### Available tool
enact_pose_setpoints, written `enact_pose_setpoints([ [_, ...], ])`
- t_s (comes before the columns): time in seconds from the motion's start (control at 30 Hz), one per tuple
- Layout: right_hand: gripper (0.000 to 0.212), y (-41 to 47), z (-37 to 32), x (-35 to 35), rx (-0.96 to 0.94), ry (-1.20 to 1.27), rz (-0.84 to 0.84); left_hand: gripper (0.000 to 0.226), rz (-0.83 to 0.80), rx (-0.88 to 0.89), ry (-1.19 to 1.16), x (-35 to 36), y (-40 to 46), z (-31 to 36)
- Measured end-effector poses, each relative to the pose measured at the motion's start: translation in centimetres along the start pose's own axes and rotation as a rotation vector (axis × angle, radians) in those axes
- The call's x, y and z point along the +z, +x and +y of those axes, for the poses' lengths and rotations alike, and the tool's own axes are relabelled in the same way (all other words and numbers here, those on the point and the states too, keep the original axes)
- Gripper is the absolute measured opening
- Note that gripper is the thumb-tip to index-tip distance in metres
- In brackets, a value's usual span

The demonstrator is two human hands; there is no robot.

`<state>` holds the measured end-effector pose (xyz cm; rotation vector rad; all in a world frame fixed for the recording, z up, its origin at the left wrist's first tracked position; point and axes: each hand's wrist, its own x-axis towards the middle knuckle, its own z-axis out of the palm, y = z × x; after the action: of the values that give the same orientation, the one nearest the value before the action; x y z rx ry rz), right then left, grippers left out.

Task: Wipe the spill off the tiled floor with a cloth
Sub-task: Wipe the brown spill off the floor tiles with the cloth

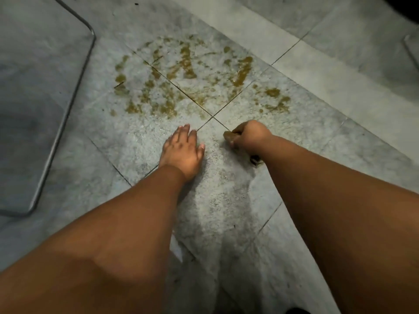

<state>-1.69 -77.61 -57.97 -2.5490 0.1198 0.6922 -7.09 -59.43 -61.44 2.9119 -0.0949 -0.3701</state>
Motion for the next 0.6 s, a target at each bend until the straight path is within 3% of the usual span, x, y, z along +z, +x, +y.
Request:
enact_pose_setpoints([
  [0.27, 0.037, 0.5, -2.8, -14.8, -0.199, -0.287, 0.108, 0.055, 0.069, 0.005, 0.103, -8.4, 1.8, 1.4],
  [0.43, 0.035, 0.9, -1.3, -16.7, -0.192, -0.038, 0.308, 0.056, 0.138, 0.008, 0.148, -12.6, 4.2, 6.0],
  [0.6, 0.035, -0.1, 1.5, -15.8, -0.225, 0.087, 0.271, 0.056, 0.130, -0.011, 0.143, -11.6, 3.6, 9.4],
])
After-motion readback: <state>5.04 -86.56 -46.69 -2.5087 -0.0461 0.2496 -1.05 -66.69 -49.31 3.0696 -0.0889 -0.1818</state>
